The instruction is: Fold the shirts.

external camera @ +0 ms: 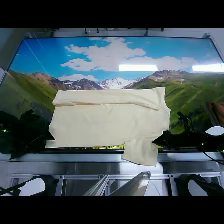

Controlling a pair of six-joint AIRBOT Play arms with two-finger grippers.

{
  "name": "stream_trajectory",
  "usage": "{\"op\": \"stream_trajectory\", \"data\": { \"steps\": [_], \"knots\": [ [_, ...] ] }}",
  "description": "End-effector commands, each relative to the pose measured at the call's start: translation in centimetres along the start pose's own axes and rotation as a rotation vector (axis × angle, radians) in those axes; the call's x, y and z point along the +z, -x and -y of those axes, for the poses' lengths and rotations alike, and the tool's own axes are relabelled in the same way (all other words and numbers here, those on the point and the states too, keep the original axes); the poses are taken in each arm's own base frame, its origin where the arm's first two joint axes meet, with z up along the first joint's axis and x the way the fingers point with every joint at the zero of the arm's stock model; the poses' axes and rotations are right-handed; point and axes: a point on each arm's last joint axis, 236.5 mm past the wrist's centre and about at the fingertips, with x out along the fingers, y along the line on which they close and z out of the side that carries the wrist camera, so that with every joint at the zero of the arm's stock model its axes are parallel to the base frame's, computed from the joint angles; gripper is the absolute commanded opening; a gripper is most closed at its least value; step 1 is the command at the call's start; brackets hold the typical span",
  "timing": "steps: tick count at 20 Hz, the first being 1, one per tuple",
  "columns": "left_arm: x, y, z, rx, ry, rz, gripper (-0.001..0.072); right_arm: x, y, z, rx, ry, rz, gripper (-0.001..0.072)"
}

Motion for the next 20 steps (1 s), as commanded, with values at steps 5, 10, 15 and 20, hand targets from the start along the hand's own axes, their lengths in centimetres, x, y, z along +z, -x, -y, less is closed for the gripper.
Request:
{"op": "stream_trajectory", "data": {
  "steps": [5,10,15,20],
  "knots": [
    [3.3,-1.7,1.7,-0.151,0.022,0.04,0.0161,0.0,0.0,-0.1,0.002,0.001,-0.002,0.0024],
    [0.7,-1.5,3.1,-0.214,-0.008,-0.072,0.0016,-1.6,0.4,-1.1,0.034,0.018,-0.061,0.0023],
    [-1.1,0.2,2.4,-0.126,-0.019,-0.087,0.0015,-1.2,3.5,-0.3,-0.01,0.049,-0.042,0.0023],
    [-2.1,1.7,0.0,0.025,-0.013,-0.067,0.0016,0.0,4.3,0.4,-0.015,-0.023,0.019,0.0024]
  ]
}}
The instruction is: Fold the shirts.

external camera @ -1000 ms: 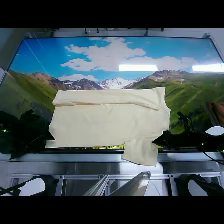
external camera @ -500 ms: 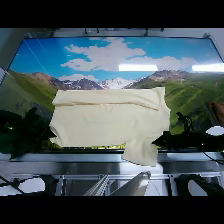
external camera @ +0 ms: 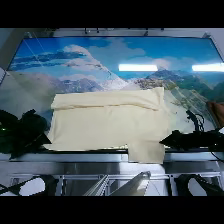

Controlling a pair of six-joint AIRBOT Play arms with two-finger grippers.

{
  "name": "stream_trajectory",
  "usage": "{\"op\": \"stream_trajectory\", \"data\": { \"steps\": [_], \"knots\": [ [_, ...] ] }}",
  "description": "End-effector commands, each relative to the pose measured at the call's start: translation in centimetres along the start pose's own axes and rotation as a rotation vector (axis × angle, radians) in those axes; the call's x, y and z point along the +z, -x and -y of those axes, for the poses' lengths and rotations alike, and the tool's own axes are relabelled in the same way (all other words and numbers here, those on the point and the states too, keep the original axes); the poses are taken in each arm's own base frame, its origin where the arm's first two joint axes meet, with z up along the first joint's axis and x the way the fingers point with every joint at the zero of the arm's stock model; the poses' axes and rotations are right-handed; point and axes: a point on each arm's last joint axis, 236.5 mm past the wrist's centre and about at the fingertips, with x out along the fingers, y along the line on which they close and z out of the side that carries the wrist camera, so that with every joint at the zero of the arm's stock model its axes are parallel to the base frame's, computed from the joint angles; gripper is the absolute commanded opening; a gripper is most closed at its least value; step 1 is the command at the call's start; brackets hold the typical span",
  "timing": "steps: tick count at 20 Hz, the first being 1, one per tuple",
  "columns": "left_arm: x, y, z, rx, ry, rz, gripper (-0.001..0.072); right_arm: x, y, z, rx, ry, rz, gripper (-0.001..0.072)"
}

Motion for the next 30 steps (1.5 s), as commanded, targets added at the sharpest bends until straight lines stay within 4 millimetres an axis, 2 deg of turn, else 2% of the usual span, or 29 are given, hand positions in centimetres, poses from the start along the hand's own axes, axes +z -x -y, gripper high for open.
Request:
{"op": "stream_trajectory", "data": {
  "steps": [1,5,7,8,10,12,13,16,19,21,23,26,30],
  "knots": [
    [-0.7,0.8,-1.1,0.071,0.01,0.003,0.0016,0.3,0.5,0.6,-0.019,-0.028,0.016,0.0024],
    [-0.9,1.0,-3.2,0.159,0.037,-0.005,0.0017,-0.6,0.7,2.7,-0.109,-0.075,-0.018,0.0024],
    [0.0,1.8,-2.7,0.149,0.029,0.025,0.0017,0.0,0.6,2.0,-0.081,-0.076,0.011,0.0023],
    [0.7,2.5,-1.8,0.124,0.021,0.047,0.0018,0.8,0.6,1.2,-0.043,-0.065,0.04,0.0023],
    [2.4,4.7,1.0,0.039,-0.025,0.098,0.0017,3.3,0.9,-1.7,0.08,-0.028,0.143,0.0023],
    [4.2,7.0,3.6,-0.038,-0.059,0.148,0.0017,6.5,2.1,-4.7,0.208,-0.001,0.281,0.0024],
    [5.2,8.0,4.6,-0.073,-0.074,0.175,0.0017,8.3,2.9,-5.5,0.238,0.007,0.349,0.0023],
    [8.5,9.4,5.8,-0.092,-0.117,0.204,0.0017,13.1,4.5,-4.9,0.2,0.018,0.465,0.0023],
    [12.3,8.7,6.7,-0.073,-0.173,0.177,0.0017,17.4,4.6,-4.1,0.197,0.038,0.503,0.0024],
    [15.3,7.6,7.1,-0.061,-0.201,0.147,0.0017,20.1,3.4,-3.7,0.208,0.056,0.52,0.0023],
    [18.0,6.4,6.5,-0.058,-0.185,0.127,0.0016,22.0,1.6,-3.1,0.199,0.097,0.515,0.0024],
    [20.4,5.0,5.2,-0.063,-0.144,0.091,0.0016,23.7,-0.7,-2.1,0.178,0.151,0.488,0.0024],
    [21.3,4.3,4.9,-0.078,-0.155,0.031,0.0017,23.5,-2.5,0.0,0.147,0.132,0.438,0.0024]
  ]
}}
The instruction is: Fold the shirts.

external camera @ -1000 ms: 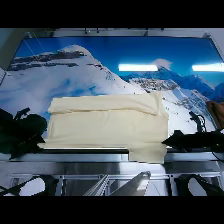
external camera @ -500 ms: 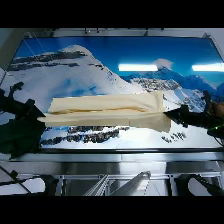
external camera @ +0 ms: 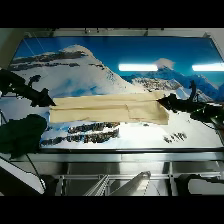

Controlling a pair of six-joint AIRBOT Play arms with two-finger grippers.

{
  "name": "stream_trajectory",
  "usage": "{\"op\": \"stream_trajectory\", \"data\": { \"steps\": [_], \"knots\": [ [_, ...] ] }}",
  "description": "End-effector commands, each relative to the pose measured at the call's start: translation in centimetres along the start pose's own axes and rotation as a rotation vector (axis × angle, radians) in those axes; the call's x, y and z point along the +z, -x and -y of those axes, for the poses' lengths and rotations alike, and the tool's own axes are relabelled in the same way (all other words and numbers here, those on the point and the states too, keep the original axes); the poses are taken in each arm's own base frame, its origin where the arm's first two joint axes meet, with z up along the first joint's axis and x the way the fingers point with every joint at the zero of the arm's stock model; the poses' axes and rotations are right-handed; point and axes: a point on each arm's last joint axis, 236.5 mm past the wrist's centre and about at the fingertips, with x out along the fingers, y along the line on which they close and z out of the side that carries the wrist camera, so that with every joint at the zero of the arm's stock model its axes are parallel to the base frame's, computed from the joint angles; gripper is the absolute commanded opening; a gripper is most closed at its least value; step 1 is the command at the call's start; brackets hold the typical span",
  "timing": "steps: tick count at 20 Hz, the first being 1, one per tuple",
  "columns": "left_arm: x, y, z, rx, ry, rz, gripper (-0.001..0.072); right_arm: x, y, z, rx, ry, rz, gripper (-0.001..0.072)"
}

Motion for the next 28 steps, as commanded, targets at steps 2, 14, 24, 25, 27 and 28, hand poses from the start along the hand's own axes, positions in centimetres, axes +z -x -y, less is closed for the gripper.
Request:
{"op": "stream_trajectory", "data": {
  "steps": [2,14,24,25,27,28],
  "knots": [
    [0.8,-0.3,-0.1,-0.016,-0.012,-0.051,0.021,-1.1,-1.2,2.1,-0.039,0.038,-0.055,0.0026],
    [1.6,9.8,6.8,-0.016,-0.08,0.204,0.0368,2.7,6.5,6.2,-0.338,-0.015,-0.201,0.0658],
    [2.1,4.3,13.8,0.009,-0.233,0.149,0.0017,-2.8,-2.2,4.7,-0.206,-0.049,-0.384,0.0491],
    [1.9,2.8,14.5,0.009,-0.242,0.128,0.0017,-3.0,-2.8,4.3,-0.202,-0.035,-0.399,0.0457],
    [1.2,-1.1,15.6,0.01,-0.253,0.078,0.0017,-3.2,-3.8,3.4,-0.195,0.0,-0.414,0.044],
    [0.9,-3.2,16.2,0.013,-0.259,0.059,0.0017,-3.2,-4.0,3.0,-0.191,0.011,-0.418,0.0272]
  ]
}}
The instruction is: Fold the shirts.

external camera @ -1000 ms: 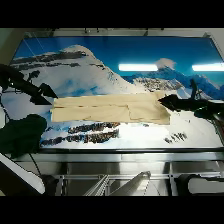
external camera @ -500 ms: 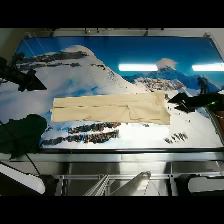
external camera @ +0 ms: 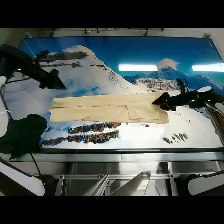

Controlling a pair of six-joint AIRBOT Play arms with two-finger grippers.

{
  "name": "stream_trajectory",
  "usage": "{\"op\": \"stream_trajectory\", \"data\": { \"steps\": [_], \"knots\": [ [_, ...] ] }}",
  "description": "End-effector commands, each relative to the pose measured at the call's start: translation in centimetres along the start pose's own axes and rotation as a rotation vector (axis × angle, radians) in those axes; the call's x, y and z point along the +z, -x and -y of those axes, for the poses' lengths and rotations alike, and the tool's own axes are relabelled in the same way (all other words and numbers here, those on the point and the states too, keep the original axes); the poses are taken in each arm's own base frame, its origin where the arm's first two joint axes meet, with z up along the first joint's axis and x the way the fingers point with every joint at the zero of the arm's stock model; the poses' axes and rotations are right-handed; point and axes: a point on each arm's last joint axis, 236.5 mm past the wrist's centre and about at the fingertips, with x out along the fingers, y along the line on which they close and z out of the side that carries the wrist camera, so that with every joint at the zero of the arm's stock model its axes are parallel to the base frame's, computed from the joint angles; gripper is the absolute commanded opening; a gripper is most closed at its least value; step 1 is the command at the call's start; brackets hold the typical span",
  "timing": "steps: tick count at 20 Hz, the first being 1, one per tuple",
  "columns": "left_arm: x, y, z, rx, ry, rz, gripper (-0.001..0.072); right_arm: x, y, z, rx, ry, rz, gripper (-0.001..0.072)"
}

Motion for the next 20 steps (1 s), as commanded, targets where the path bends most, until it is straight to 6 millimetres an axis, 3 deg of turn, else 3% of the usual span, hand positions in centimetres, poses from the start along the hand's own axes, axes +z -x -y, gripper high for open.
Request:
{"op": "stream_trajectory", "data": {
  "steps": [1,2,5,8,10,12,14,16,18,20],
  "knots": [
    [-0.7,-6.9,2.8,0.01,-0.041,-0.045,0.0017,0.0,-1.3,-1.7,0.009,0.047,-0.028,0.0078],
    [-0.9,-9.1,3.7,0.018,-0.058,-0.051,0.0017,0.0,-1.2,-1.9,0.015,0.05,-0.032,0.0024],
    [-2.3,-15.6,6.3,0.038,-0.126,-0.12,0.0016,0.0,0.6,-2.8,0.055,0.06,-0.056,0.0023],
    [-4.6,-21.1,7.6,0.083,-0.161,-0.25,0.0015,0.8,4.9,-3.9,0.1,0.077,-0.03,0.0023],
    [-6.2,-23.5,7.2,0.174,-0.172,-0.342,0.0015,1.2,8.3,-4.7,0.115,0.096,0.01,0.0022],
    [-7.7,-25.6,9.2,0.171,-0.225,-0.421,0.0015,1.0,11.2,-5.8,0.133,0.123,0.036,0.0022],
    [-7.3,-26.5,12.4,0.162,-0.315,-0.404,0.0017,0.6,13.1,-8.1,0.184,0.149,0.06,0.0023],
    [-6.2,-25.9,16.1,0.145,-0.401,-0.347,0.0018,0.2,14.4,-11.0,0.237,0.19,0.082,0.0022],
    [-4.5,-23.3,19.5,0.121,-0.464,-0.255,0.0017,-0.3,15.0,-14.1,0.288,0.237,0.101,0.0022],
    [-3.0,-18.7,21.7,0.102,-0.488,-0.143,0.0018,-1.2,15.1,-17.6,0.345,0.292,0.104,0.0023]
  ]
}}
